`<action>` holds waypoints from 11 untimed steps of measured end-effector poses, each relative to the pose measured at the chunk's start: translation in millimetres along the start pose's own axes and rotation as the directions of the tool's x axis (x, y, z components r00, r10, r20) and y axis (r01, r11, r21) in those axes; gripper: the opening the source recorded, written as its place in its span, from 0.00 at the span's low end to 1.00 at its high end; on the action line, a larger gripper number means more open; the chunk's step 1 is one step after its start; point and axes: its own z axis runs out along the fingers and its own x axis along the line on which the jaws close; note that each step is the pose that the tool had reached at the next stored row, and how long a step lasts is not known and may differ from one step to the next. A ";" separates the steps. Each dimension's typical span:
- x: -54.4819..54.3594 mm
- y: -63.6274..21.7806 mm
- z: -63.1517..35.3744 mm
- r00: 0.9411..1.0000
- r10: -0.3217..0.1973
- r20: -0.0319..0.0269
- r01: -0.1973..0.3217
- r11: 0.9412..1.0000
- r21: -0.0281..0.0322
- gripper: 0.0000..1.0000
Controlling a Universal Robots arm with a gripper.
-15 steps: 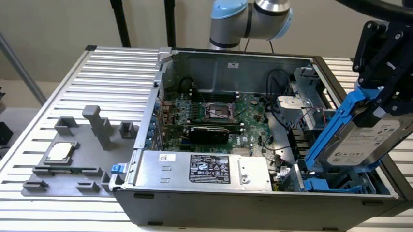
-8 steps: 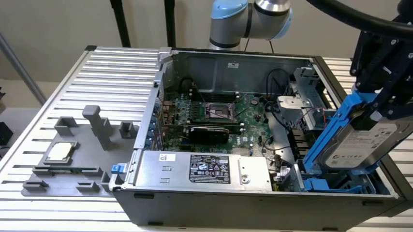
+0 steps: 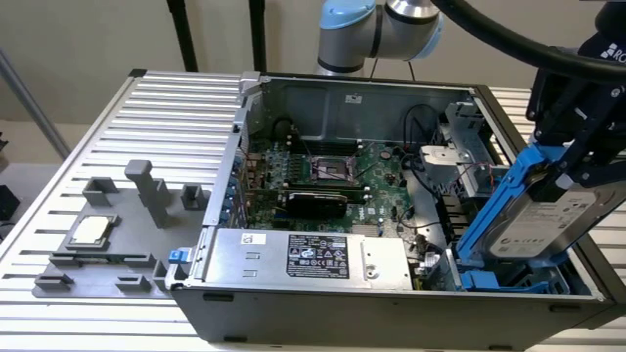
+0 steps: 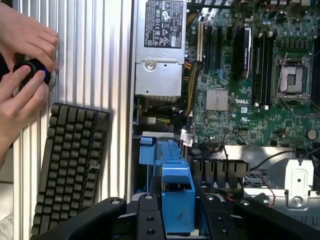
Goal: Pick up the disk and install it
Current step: 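Insert the disk into the insertion slot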
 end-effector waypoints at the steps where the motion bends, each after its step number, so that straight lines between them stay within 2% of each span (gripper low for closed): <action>1: 0.0 -0.1 0.8 1.000 0.000 0.000 0.000 1.000 0.000 0.00; 11: 0.0 -1.8 6.2 1.000 0.000 0.000 0.000 1.000 -0.010 0.00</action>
